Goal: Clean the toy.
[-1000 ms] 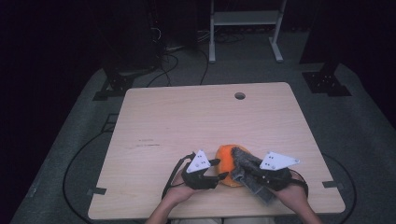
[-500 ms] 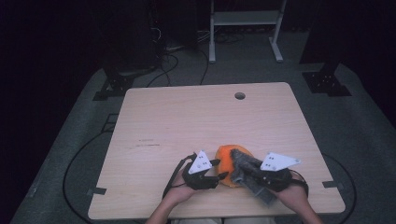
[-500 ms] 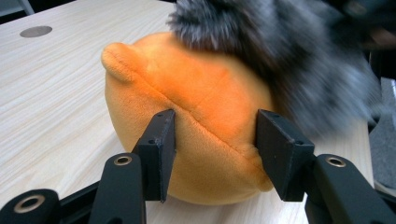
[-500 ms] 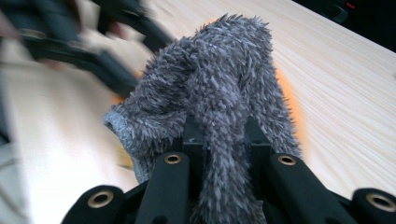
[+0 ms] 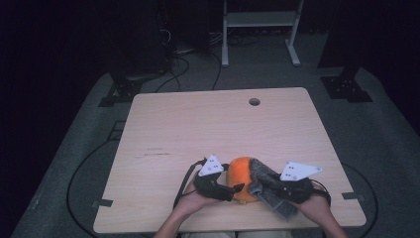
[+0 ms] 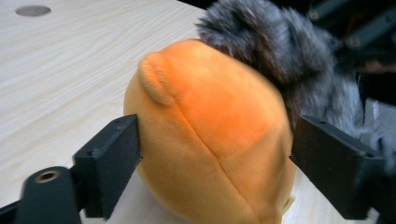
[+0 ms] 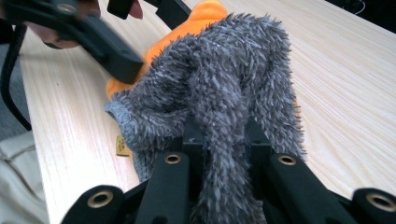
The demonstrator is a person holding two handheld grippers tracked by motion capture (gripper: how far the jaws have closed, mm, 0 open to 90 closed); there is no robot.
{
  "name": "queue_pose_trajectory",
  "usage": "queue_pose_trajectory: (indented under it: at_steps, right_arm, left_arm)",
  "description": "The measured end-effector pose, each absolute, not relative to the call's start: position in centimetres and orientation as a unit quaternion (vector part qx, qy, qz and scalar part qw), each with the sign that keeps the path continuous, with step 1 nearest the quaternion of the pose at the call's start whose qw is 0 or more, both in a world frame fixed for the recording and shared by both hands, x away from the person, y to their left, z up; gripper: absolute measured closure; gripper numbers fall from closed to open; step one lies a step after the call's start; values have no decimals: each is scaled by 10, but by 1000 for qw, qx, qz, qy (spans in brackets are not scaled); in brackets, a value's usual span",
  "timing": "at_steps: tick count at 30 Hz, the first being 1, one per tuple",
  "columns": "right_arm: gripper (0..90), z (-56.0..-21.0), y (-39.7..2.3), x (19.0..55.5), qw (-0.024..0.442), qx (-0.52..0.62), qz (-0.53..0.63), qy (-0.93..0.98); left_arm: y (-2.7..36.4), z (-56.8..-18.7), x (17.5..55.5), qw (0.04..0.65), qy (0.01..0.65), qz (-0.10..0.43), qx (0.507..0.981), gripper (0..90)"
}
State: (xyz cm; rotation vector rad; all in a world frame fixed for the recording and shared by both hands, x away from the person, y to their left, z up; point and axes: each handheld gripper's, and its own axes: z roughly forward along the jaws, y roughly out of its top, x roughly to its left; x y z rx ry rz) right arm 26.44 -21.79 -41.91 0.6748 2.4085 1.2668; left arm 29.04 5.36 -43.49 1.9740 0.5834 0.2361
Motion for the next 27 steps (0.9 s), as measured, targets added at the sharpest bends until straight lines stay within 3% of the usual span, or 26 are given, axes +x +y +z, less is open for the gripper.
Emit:
queue_pose_trajectory:
  at_steps: [5,9,18,23,27]
  right_arm:
    - [757,-397,-206,259,162,225,477,834]
    - [757,-395,-188,264,168,212,455,849]
    - [757,-409,-221,277,146,278,464,828]
    - [757,-411,-212,270,159,253,459,837]
    - [757,-411,-205,262,161,228,456,845]
  left_arm:
    - [46,-437,280,502,191,132,833,335]
    - [44,-437,274,480,169,155,847,359]
    - [50,-440,279,489,179,136,843,365]
    - [52,-433,290,503,232,85,828,139]
    - [47,-440,293,492,234,68,836,119]
